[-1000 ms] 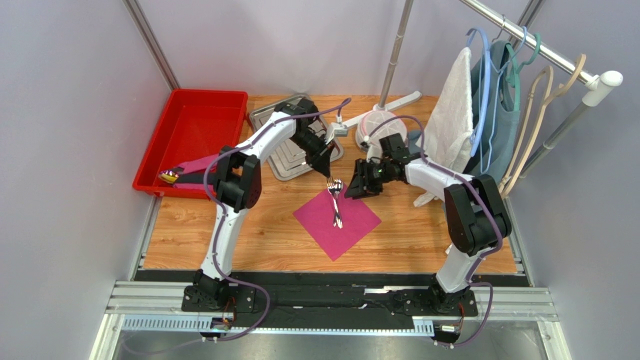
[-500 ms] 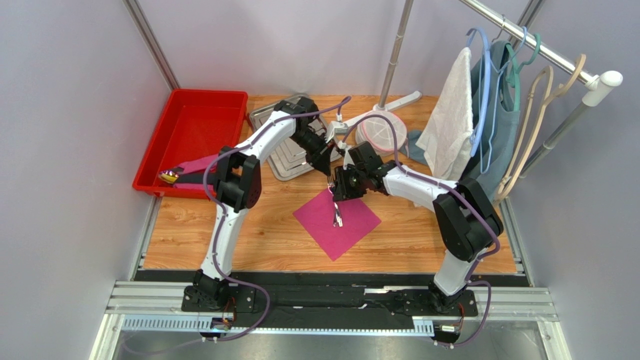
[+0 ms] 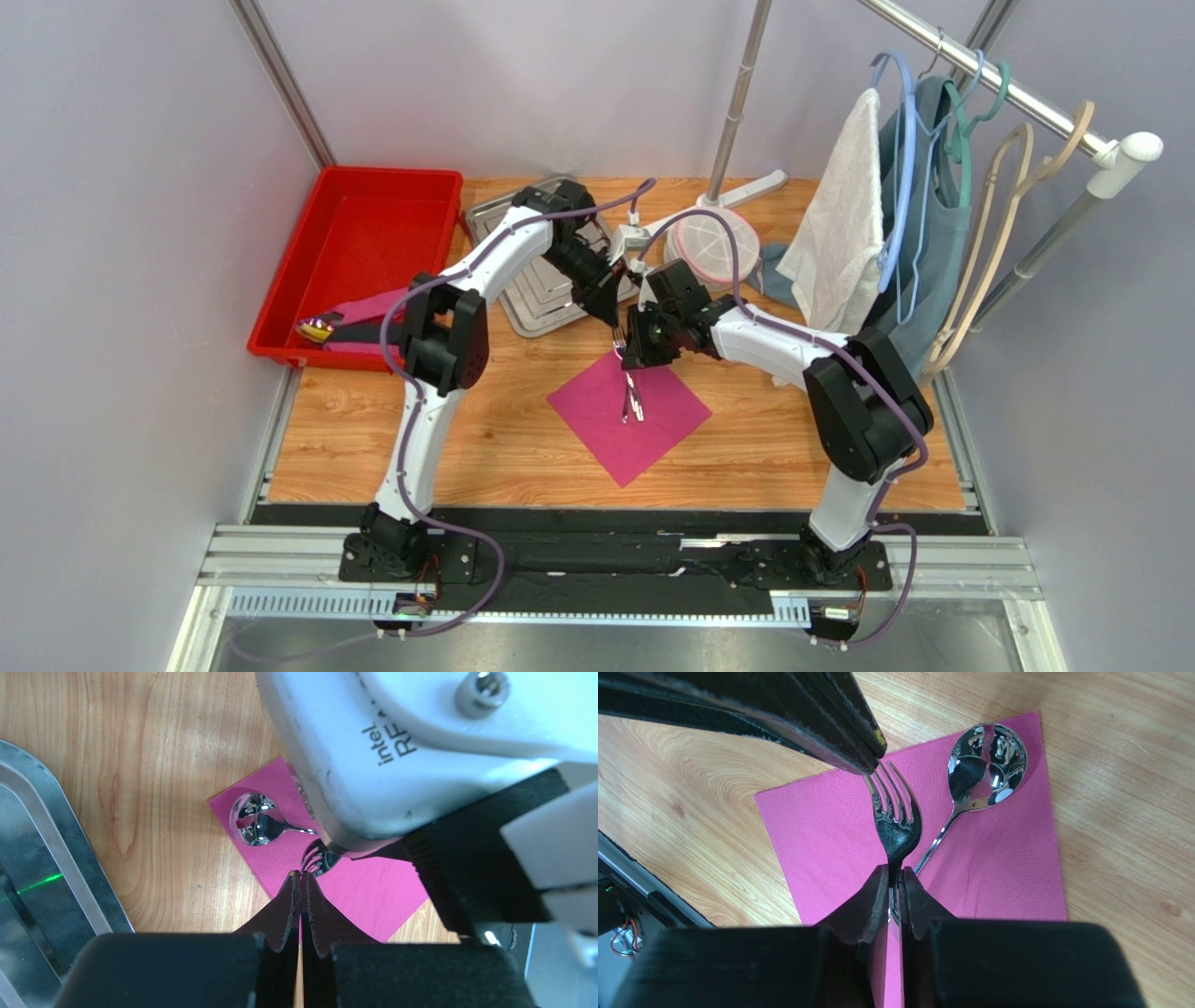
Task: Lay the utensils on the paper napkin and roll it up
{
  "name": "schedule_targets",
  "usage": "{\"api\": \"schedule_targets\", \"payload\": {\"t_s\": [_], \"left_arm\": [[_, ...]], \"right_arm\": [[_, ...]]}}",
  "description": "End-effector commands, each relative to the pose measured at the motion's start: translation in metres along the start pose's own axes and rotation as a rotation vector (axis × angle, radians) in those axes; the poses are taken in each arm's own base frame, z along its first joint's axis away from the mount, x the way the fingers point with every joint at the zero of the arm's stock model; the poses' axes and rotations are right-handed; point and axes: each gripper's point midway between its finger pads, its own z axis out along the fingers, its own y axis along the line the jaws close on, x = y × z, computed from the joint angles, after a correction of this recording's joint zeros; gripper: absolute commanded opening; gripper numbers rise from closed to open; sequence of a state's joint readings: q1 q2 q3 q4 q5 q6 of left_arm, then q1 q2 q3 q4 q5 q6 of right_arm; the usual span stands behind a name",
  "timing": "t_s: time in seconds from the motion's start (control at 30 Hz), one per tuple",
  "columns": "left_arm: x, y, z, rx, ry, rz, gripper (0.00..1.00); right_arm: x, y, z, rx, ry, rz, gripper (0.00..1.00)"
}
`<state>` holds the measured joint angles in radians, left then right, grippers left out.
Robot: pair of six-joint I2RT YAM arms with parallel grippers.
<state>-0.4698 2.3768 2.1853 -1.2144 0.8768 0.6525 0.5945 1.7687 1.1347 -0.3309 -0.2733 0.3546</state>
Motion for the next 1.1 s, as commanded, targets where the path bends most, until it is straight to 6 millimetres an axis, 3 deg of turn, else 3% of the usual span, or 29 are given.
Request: {"api": "schedule_targets", "payload": {"t_s": [0.0,0.13,0.17,0.37,0.57,0.73,0.77,0.83,0.87,0.9,1.07], "left_arm": [[-0.015,-0.006,-0.005,0.008,-0.037,0.032,0.0],[-0.016,-0.005,-0.004,0.012,-0.04,0.027,0.0],[-0.016,-0.005,-0.004,0.012,-0.042,0.026,0.0],[-0.02,0.0,-0.005,0.001,-0.064,0.014,0.01],[-0.043,0.008,-0.031,0.0,-0.224,-0.092,0.34],[-0.062,0.009,-0.071,-0.019,-0.399,-0.221,0.5],[-0.057,0.019,-0.071,-0.031,-0.435,-0.229,0.54],[-0.061,0.013,-0.084,-0.044,-0.491,-0.297,0.56],[-0.055,0.021,-0.085,-0.064,-0.527,-0.297,0.59],[-0.055,0.02,-0.088,-0.065,-0.551,-0.345,0.7],[-0.055,0.011,-0.105,-0.133,-0.642,-0.338,0.73]], "right_arm": [[-0.015,0.012,0.003,-0.038,-0.026,-0.004,0.08],[-0.013,0.011,0.002,-0.043,-0.014,0.008,0.08],[-0.013,0.011,0.003,-0.044,-0.014,0.01,0.0],[-0.015,0.005,0.002,-0.051,-0.003,0.072,0.0],[-0.027,-0.004,-0.016,-0.079,-0.032,0.194,0.0],[-0.027,-0.008,-0.025,-0.108,-0.019,0.315,0.0],[-0.024,-0.009,-0.024,-0.109,-0.011,0.335,0.0],[-0.017,-0.012,-0.023,-0.103,0.008,0.389,0.0],[-0.015,-0.014,-0.021,-0.101,0.014,0.406,0.0],[-0.01,-0.017,-0.019,-0.096,0.028,0.429,0.0],[-0.001,-0.019,-0.009,-0.086,0.066,0.508,0.0]]}}
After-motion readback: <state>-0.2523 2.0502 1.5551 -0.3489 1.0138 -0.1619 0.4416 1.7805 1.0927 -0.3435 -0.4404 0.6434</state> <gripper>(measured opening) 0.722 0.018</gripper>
